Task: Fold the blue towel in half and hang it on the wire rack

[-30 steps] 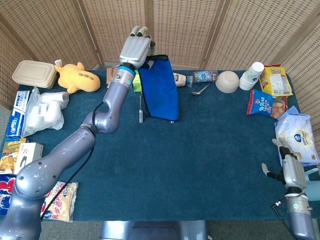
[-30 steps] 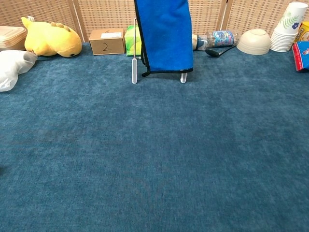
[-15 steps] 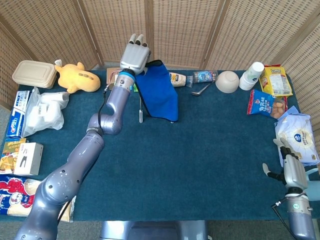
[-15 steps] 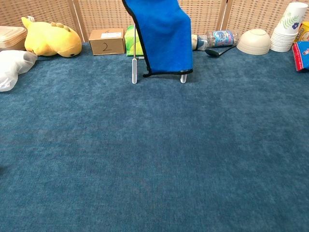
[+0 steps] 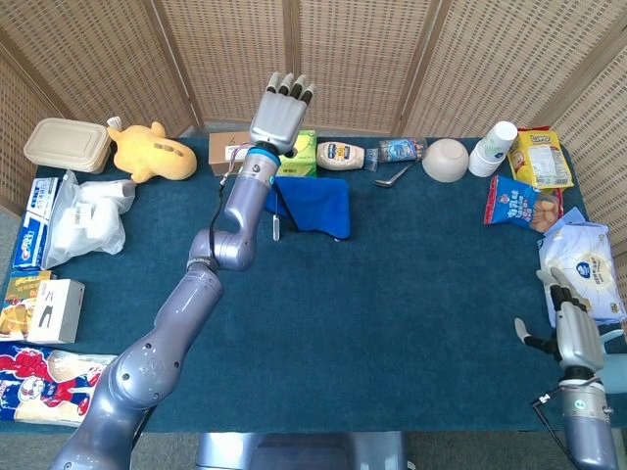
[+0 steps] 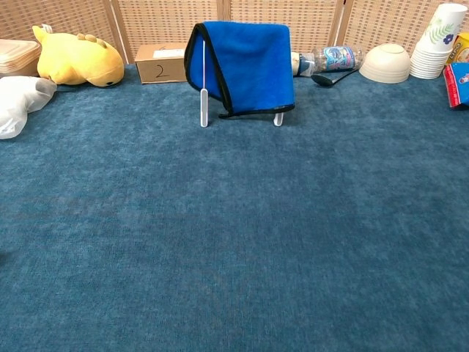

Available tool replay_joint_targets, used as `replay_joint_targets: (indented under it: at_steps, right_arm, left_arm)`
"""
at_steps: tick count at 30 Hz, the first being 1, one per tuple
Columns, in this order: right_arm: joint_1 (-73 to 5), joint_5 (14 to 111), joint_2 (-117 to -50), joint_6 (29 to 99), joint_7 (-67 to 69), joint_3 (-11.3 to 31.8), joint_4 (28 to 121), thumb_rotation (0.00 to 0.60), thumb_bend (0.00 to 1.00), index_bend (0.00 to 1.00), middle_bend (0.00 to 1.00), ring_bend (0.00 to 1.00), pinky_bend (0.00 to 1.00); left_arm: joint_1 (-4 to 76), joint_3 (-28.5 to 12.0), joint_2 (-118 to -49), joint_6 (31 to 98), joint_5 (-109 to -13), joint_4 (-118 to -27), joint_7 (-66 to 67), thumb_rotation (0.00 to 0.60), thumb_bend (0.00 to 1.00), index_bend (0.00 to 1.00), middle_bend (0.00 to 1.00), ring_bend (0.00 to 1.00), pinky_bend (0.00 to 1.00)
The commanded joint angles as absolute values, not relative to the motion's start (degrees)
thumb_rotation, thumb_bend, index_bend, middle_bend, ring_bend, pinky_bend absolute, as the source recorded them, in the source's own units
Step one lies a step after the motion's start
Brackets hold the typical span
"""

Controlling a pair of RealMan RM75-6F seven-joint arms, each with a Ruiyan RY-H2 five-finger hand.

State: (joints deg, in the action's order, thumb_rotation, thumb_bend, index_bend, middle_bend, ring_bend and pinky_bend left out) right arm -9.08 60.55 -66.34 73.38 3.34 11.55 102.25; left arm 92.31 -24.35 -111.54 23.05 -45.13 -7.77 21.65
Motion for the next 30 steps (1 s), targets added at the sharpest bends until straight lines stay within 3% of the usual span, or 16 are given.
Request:
replay_joint_targets:
  at_steps: [1, 10, 16, 23, 30]
  right_arm:
    - [-9.03, 60.64, -66.19, 73.36, 3.40, 11.56, 102.24, 0.600, 0.34, 0.11, 0.02, 0.00, 0.00]
    - [-10.56, 61.75, -65.39, 71.55, 3.29, 12.26, 101.66, 0.600, 0.34, 0.12, 0.03, 0.00, 0.00]
    - [-11.75, 61.83, -65.03, 70.24, 3.02, 12.76, 101.42, 0.600, 0.34, 0.12, 0.02, 0.00, 0.00]
    - [-13.31, 61.71, -64.85, 68.62, 2.48, 13.26, 101.08, 0.600, 0.34, 0.11, 0.03, 0.00, 0.00]
    - [-14.75, 61.25, -64.52, 67.38, 1.43, 13.68, 100.75, 0.600, 0.34, 0.11, 0.02, 0.00, 0.00]
  left_arm:
    - [91.87, -25.70, -111.01, 23.98, -45.29, -9.18, 19.73, 0.600, 0.08, 0.08, 0.00, 0.00, 0.00]
    - [83.55, -27.23, -103.99, 28.11, -46.56, -22.20, 12.50, 0.600, 0.07, 0.09, 0.02, 0.00, 0.00]
    - [72.87, -27.26, -93.46, 33.91, -43.34, -44.03, 12.74, 0.600, 0.07, 0.11, 0.04, 0.00, 0.00]
    - [61.24, -23.34, -81.02, 43.09, -38.26, -69.20, 16.52, 0.600, 0.07, 0.14, 0.06, 0.00, 0.00]
    - [52.49, -20.02, -73.15, 51.22, -40.64, -84.40, 14.68, 0.600, 0.07, 0.15, 0.06, 0.00, 0.00]
